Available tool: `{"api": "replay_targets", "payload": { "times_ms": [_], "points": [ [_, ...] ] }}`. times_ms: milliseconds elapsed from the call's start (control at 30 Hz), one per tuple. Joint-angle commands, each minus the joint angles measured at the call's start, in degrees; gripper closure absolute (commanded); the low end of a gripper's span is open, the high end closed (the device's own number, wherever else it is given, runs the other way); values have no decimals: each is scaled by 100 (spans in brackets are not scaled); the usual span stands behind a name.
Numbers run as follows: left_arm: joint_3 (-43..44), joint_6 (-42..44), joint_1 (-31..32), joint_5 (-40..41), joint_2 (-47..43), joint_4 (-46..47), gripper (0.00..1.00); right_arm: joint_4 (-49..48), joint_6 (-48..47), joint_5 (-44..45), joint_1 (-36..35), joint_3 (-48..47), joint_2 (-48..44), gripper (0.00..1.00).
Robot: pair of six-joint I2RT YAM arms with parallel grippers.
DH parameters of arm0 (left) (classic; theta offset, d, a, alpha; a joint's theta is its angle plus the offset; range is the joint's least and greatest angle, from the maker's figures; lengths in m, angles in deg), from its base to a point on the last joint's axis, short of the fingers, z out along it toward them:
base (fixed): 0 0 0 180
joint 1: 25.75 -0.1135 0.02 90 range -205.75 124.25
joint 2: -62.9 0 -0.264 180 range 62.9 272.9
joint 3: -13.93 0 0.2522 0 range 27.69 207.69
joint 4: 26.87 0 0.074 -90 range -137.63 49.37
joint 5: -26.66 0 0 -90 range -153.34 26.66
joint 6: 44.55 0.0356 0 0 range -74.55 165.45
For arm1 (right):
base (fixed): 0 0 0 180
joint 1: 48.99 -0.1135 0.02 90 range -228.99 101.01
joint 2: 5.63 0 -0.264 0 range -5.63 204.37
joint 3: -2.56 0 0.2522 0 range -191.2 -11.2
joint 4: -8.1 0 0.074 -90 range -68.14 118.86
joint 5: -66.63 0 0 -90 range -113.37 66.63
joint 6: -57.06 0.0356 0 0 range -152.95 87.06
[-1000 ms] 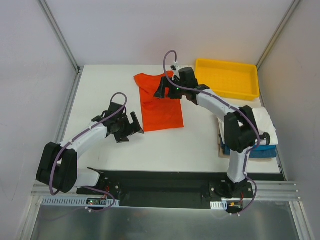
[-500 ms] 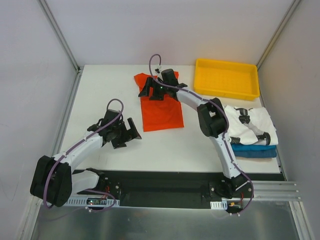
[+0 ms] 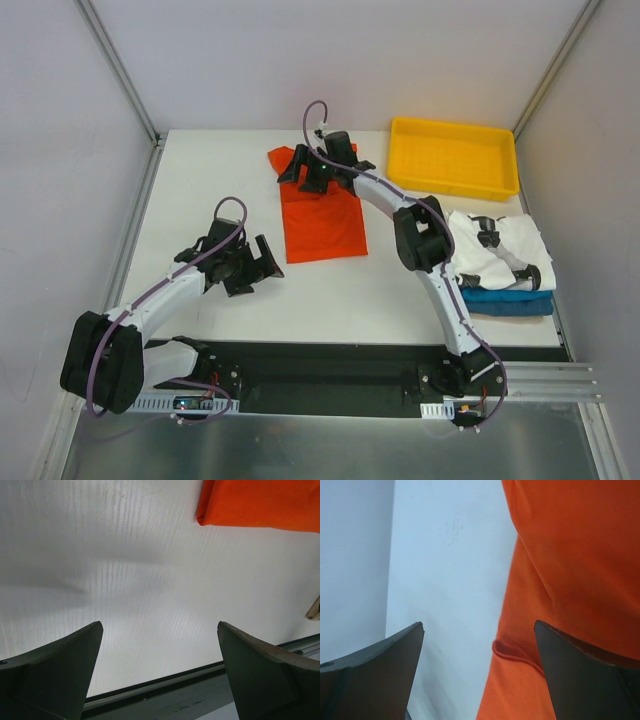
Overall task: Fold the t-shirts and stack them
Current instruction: Fold the folded rectangular tshirt in 1/3 of the way, then grab one side of the 2/3 rectangular tshirt with both arms
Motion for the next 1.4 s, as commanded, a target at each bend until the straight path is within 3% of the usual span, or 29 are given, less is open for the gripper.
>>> {"api": "replay_targets", "payload": {
  "times_ms": [0,67,133,167,233,367,467,500,567,667,800,900,1000,1033,1100,1367],
  "points": [
    [270,93,-37,-234,-36,48,1,-123,-246,-95,186,-930,-574,4],
    [331,110,-37,-208,-54,49,1,-88,-631,-243,222,-818,-909,4],
    [393,163,-37,27,60,66,1,35,-922,-227,266,-30,-1734,4],
    [410,154,-37,116,130,66,1,44,-1071,182,283,374,-2085,4],
    [463,119,-37,161,384,206,1,-138,-1511,1156,266,1985,-3297,4],
    [647,-74,-37,46,938,689,1,-860,-1724,2240,266,4496,-5422,4],
    [1007,-179,-37,29,1544,769,13,-905,-1443,1946,449,5542,-6111,4],
    [1087,-188,-37,-75,1694,778,22,-896,-1303,1727,607,5764,-6192,4],
    [1289,-267,-37,-181,2124,883,29,-905,-1021,1312,757,6351,-6429,4],
    [1404,-364,-28,-357,2529,1076,39,-922,-880,1460,775,7037,-6658,3],
    [1439,-391,-19,-542,2951,1235,57,-835,-809,1680,793,7470,-6790,2],
    [1448,-408,-1,-560,3153,1296,60,-738,-792,1733,784,7532,-6729,1],
    [1535,-408,7,-621,3320,1332,72,-606,-792,1567,793,7524,-6589,4],
    [1536,-399,16,-639,3339,1332,78,-562,-792,1566,793,7532,-6554,4],
    [1544,-391,34,-622,3382,1358,99,-449,-809,1610,793,7550,-6448,7],
    [1544,-364,43,-525,3435,1367,100,317,-730,1531,784,6927,-5491,33]
  ]
}}
